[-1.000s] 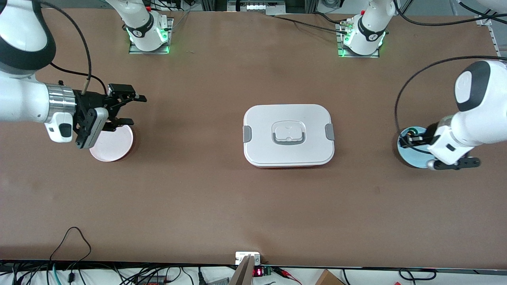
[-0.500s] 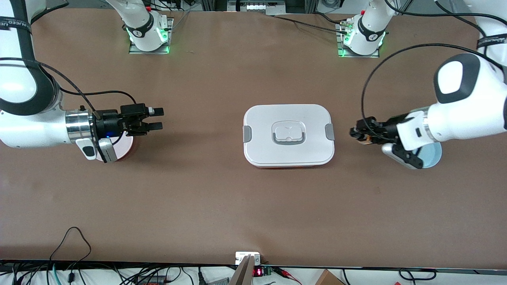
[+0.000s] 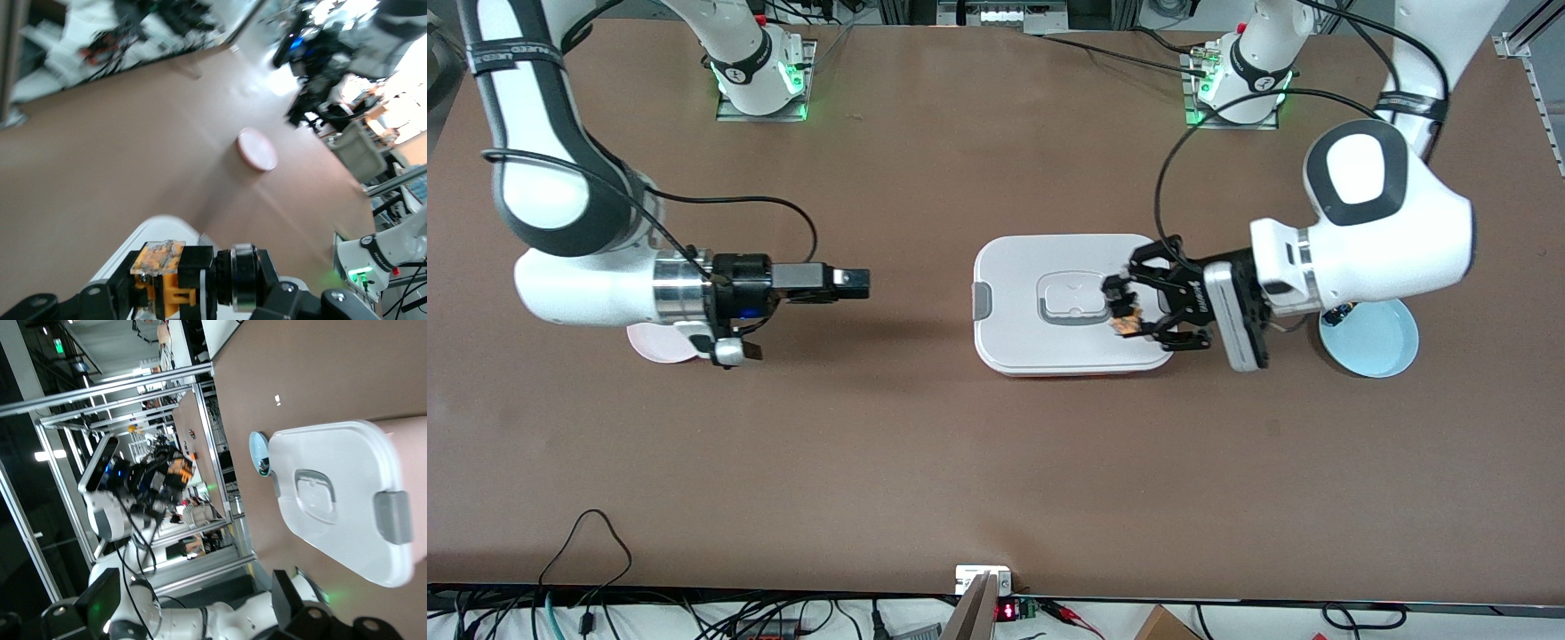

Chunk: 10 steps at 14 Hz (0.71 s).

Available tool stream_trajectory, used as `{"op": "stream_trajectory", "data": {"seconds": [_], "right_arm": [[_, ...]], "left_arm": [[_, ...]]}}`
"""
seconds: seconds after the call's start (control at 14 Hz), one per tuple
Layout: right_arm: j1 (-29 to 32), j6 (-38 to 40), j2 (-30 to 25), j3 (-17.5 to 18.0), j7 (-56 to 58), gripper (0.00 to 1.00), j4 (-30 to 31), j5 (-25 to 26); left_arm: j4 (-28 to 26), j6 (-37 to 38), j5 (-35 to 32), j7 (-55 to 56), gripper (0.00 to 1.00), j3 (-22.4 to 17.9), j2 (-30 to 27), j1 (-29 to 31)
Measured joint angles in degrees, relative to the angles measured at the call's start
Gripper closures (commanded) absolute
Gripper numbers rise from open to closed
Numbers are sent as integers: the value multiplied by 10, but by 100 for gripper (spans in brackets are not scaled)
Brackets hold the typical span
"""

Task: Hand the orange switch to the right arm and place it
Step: 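Lift the switch with the left gripper while the right gripper approaches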

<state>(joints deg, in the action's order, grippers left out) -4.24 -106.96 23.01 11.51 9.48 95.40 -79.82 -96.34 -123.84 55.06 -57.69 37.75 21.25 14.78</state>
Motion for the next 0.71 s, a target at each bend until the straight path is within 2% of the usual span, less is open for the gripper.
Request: {"op": "stream_trajectory", "data": {"seconds": [0.36, 0.57, 0.71], "right_arm": [[-75, -119, 1, 2, -82, 0, 2, -91], [-108, -170, 1, 2, -116, 0, 2, -138], [-131, -206, 1, 2, -125, 0, 2, -179]], "left_arm": [[-13, -21, 201, -298, 89, 15, 20, -34], [-26, -62, 303, -398, 89, 30, 26, -55], [-30, -77, 337, -428, 89, 32, 26, -68]]}}
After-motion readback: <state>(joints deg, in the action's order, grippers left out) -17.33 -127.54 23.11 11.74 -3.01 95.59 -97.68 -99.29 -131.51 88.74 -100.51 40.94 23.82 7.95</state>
